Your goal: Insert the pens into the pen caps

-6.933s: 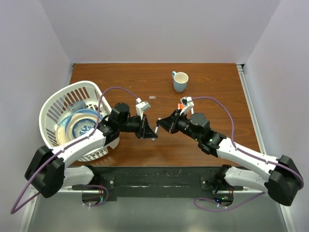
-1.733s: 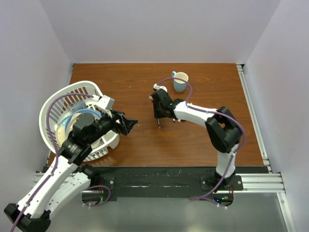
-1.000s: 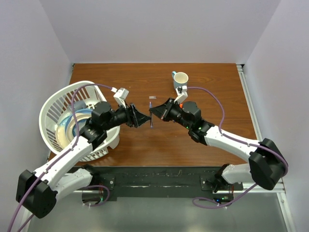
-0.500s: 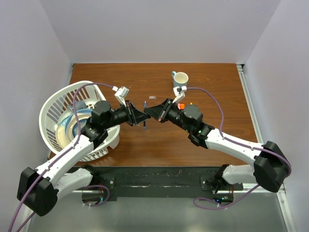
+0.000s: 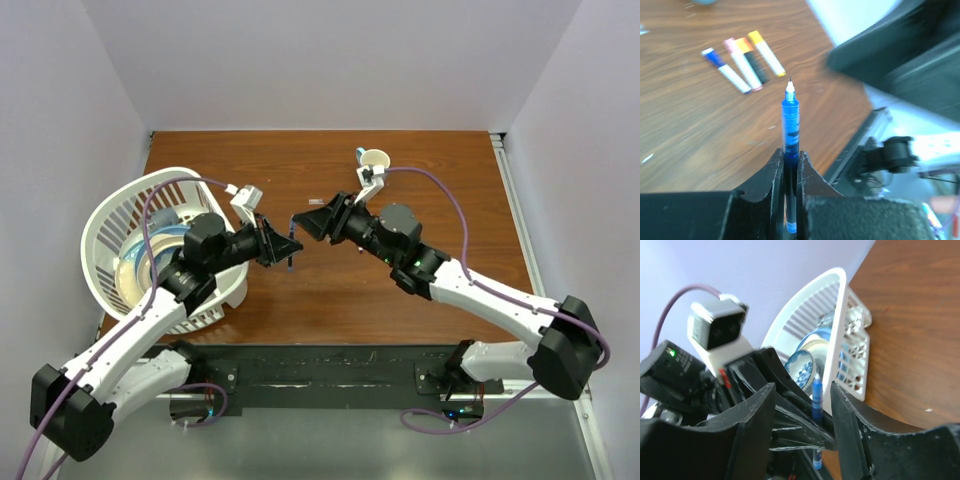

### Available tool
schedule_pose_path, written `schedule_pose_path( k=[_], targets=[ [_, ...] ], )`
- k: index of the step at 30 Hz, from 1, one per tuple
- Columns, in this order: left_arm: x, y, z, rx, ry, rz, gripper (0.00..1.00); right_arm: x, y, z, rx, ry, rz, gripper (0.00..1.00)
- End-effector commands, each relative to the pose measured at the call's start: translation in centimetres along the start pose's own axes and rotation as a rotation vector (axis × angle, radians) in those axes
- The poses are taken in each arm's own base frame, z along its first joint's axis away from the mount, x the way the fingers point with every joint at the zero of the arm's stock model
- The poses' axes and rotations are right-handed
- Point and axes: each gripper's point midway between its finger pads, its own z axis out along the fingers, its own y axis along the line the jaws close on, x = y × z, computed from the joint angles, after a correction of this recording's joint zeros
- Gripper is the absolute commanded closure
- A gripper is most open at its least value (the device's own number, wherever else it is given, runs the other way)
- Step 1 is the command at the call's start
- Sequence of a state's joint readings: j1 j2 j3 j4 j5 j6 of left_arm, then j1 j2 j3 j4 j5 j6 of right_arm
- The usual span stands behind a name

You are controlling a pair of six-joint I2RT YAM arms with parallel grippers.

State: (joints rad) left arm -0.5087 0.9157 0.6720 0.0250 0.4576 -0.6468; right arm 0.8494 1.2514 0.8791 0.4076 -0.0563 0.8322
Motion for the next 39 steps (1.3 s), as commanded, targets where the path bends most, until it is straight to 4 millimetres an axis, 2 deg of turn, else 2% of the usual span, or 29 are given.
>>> schedule_pose_path(
  k=[1,3,4,5,6,7,8,9,10,11,12,13,14,15,17,19,21,22,27,31,33,37,39],
  targets=[
    [-0.8,2.5,-1.6,-0.173,-0.012,0.125,1.0,-4.9,0.1,-0.5,0.099,-0.084,-0.185,0.46],
    [-1.1,2.9,-2.5,-0.219,-0.025,0.163,1.0,-5.5,-3.4,0.4,0.205,-0.061,-0.209,0.45],
    [-1.3,2.9,-2.8,-0.226,-0.031,0.178,1.0,-6.4,-3.7,1.1,0.221,-0.061,-0.221,0.45],
    [-1.8,2.5,-3.4,-0.221,-0.055,0.203,1.0,-6.5,-6.4,2.2,0.294,-0.043,-0.23,0.45],
    [-1.8,2.4,-3.7,-0.223,-0.058,0.22,1.0,-6.1,-8.2,2.6,0.348,-0.006,-0.249,0.44],
    [-2.1,2.2,-4.2,-0.218,-0.076,0.258,1.0,-7.3,-8.2,3.5,0.355,-0.008,-0.319,0.44],
    [-2.1,2.0,-4.5,-0.215,-0.081,0.276,1.0,-6.2,-11.4,4.9,0.425,0.046,-0.351,0.44],
    [-1.9,2.1,-4.8,-0.215,-0.076,0.303,1.0,-5.3,-13.2,5.2,0.472,0.11,-0.382,0.44],
    [-1.9,1.8,-5.2,-0.204,-0.088,0.321,1.0,-6.9,-13.1,6.4,0.477,0.112,-0.444,0.43],
    [-1.6,1.5,-5.3,-0.179,-0.084,0.335,1.0,-6.5,-14.7,7.2,0.507,0.152,-0.468,0.42],
    [-1.8,1.2,-5.5,-0.166,-0.097,0.356,1.0,-4.0,-18.1,7.8,0.558,0.273,-0.516,0.42],
    [-1.5,1.1,-5.7,-0.153,-0.107,0.363,1.0,-5.1,-18.2,9.2,0.567,0.269,-0.541,0.42],
    [-1.6,0.6,-5.8,-0.125,-0.12,0.376,1.0,-4.7,-19.5,9.6,0.594,0.297,-0.555,0.41],
    [-1.5,0.3,-5.8,-0.109,-0.126,0.391,1.0,-2.9,-22.4,10.2,0.631,0.363,-0.574,0.41],
    [-1.6,-0.3,-6.1,-0.081,-0.138,0.406,1.0,-3.6,-23.3,11.7,0.625,0.357,-0.58,0.4],
    [-1.8,-0.9,-6.4,-0.062,-0.153,0.418,1.0,-2.7,-25.4,13.1,0.623,0.4,-0.606,0.4],
    [-1.9,-1.1,-6.5,-0.053,-0.158,0.423,1.0,-1.9,-27.3,13.2,0.654,0.457,-0.607,0.39],
    [-1.8,-1.1,-6.5,-0.053,-0.159,0.427,1.0,-1.6,-27.9,14.2,0.644,0.47,-0.601,0.39],
    [-1.9,-1.0,-6.7,-0.059,-0.163,0.435,1.0,-1.0,-29.6,15.3,0.614,0.5,-0.591,0.38],
    [-1.8,-1.1,-6.6,-0.054,-0.159,0.435,1.0,-0.4,-30.7,15.6,0.608,0.521,-0.606,0.37],
    [-1.9,-1.0,-6.6,-0.06,-0.164,0.435,1.0,0.7,-31.9,15.4,0.62,0.558,-0.596,0.37],
    [-2.0,-0.9,-6.6,-0.061,-0.168,0.434,1.0,2.6,-32.5,15.1,0.598,0.596,-0.56,0.37],
    [-1.9,-0.9,-6.6,-0.062,-0.166,0.434,1.0,2.9,-32.8,15.0,0.593,0.608,-0.556,0.37]
  ],
)
